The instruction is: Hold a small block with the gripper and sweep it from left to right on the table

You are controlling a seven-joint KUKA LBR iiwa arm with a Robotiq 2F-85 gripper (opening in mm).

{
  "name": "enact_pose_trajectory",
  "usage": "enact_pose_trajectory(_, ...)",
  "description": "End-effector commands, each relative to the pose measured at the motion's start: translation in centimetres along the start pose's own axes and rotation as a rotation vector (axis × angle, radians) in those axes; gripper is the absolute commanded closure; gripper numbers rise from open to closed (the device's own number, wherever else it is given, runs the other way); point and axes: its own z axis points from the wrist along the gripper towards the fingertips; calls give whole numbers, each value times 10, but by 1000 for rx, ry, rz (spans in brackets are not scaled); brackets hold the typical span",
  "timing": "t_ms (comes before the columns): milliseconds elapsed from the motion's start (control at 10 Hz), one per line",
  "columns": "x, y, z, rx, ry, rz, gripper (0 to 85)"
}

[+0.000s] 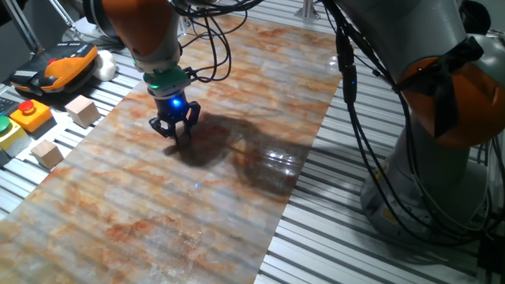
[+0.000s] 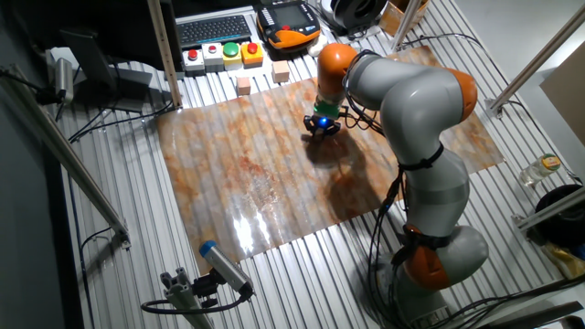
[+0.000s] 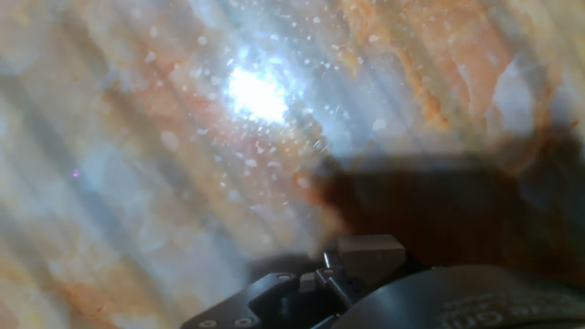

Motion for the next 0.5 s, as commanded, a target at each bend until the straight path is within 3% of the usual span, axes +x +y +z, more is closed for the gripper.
enact_pose_trajectory(0,1,1,0,1,-1,3,850)
enact_pose_trajectory(400,10,8,3,-1,-2,18,850)
